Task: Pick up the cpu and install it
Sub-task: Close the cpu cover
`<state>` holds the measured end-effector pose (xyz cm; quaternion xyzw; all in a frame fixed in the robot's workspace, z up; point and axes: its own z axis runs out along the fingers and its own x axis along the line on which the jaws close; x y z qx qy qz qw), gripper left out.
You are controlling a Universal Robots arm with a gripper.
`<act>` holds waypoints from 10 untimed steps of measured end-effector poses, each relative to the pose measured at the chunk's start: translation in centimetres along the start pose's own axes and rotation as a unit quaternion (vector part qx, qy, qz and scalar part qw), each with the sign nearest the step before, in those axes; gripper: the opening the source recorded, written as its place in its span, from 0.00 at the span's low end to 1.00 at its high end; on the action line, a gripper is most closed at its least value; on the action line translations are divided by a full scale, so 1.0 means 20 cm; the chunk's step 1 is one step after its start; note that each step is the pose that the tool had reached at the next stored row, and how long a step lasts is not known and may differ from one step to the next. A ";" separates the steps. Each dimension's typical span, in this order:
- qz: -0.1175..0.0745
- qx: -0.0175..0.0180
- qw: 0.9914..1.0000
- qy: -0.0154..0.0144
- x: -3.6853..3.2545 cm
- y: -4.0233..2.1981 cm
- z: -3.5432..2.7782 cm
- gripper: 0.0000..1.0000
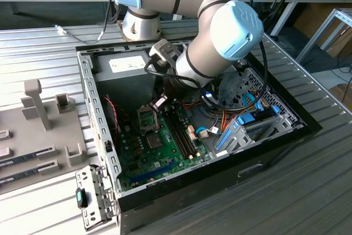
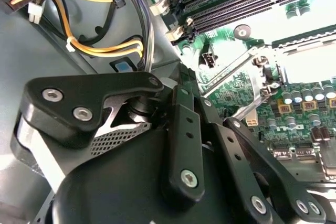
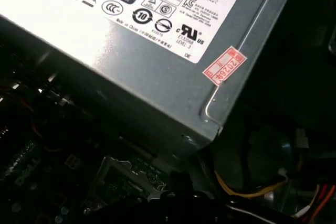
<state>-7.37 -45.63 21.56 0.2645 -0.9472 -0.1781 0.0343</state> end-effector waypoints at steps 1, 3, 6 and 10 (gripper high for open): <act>0.000 0.000 1.000 0.000 0.001 0.001 -0.007 0.11; 0.000 0.000 1.000 0.000 0.001 0.001 -0.012 0.11; -0.001 0.000 1.000 0.000 0.005 -0.002 -0.018 0.11; -0.001 0.000 1.000 0.000 0.005 0.001 -0.029 0.11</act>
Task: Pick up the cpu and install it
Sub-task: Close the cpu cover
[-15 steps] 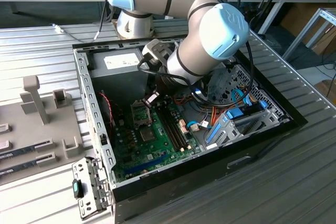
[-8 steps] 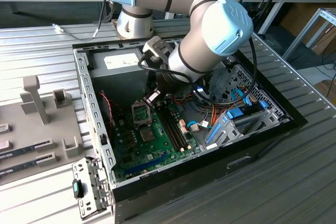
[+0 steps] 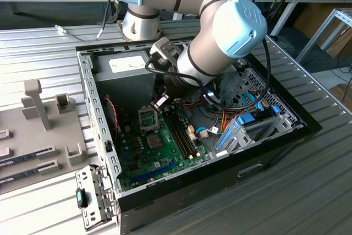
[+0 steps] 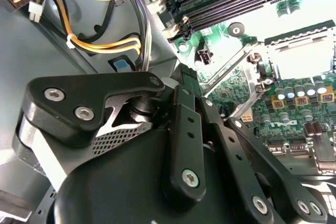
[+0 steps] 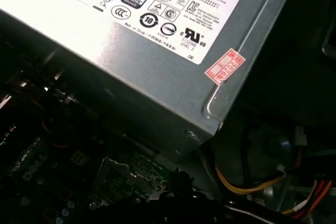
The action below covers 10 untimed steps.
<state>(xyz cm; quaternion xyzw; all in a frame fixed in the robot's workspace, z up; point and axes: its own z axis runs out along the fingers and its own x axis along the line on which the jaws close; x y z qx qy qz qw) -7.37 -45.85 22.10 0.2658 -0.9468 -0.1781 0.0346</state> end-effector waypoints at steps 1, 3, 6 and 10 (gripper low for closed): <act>0.000 0.000 1.000 0.000 0.000 0.002 -0.005 0.11; 0.000 0.000 1.000 0.000 0.000 0.005 -0.013 0.11; 0.000 0.000 1.000 0.000 0.000 0.006 -0.016 0.11; -0.001 0.000 1.000 0.000 0.000 0.009 -0.027 0.11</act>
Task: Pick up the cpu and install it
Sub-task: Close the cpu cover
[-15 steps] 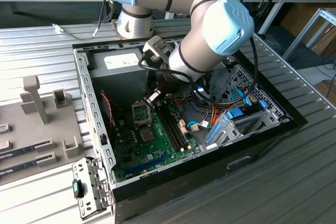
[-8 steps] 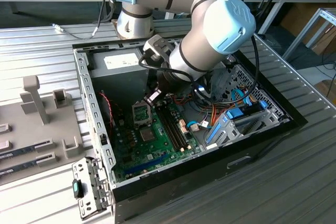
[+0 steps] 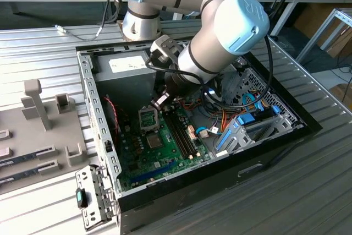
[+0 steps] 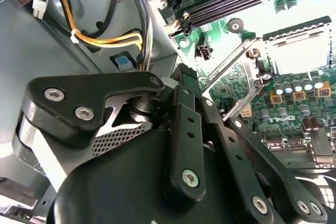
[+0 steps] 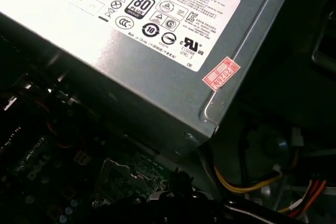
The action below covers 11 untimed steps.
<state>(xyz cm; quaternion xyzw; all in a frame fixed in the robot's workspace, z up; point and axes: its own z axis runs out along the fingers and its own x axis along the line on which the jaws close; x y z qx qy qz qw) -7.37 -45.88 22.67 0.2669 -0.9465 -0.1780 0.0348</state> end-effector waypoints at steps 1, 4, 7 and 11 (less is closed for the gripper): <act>0.000 0.000 1.000 0.000 0.000 0.000 -0.002 0.11; -0.002 0.000 1.000 0.001 0.004 -0.004 -0.009 0.11; -0.003 0.000 1.000 0.001 0.010 -0.013 -0.013 0.11; -0.012 0.000 1.000 0.005 0.011 -0.015 -0.015 0.11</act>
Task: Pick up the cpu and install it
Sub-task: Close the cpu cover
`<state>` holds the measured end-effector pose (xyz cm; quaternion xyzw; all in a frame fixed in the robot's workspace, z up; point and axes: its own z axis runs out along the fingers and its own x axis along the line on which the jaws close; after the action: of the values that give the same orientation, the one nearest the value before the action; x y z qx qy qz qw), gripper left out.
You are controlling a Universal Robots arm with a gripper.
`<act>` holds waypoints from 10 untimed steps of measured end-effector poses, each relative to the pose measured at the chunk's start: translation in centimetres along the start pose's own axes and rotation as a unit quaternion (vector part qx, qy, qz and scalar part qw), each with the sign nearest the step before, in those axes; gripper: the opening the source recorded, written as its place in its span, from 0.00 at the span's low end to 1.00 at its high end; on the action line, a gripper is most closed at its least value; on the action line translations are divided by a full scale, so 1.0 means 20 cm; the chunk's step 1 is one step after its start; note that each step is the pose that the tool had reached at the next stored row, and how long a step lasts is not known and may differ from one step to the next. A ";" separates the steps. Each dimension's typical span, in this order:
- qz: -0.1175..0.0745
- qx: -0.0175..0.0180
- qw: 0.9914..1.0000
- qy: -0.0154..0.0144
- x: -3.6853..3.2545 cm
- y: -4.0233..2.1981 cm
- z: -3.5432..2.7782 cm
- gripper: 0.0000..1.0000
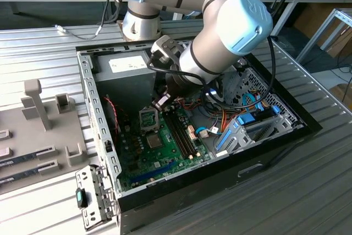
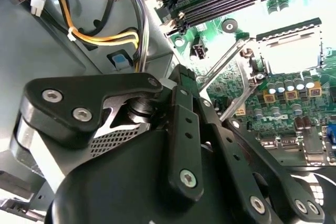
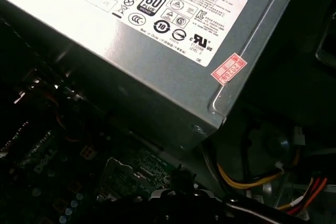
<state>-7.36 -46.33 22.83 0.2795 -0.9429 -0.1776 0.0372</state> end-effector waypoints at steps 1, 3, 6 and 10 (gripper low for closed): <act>-0.005 0.000 1.000 0.002 0.000 0.000 0.000 0.11; -0.015 -0.001 1.000 0.006 0.000 0.000 0.001 0.11; -0.017 -0.001 1.000 0.006 0.000 0.000 0.000 0.11; -0.021 -0.004 1.000 0.005 0.001 -0.001 -0.008 0.11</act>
<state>-7.35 -46.41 22.97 0.3003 -0.9357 -0.1808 0.0398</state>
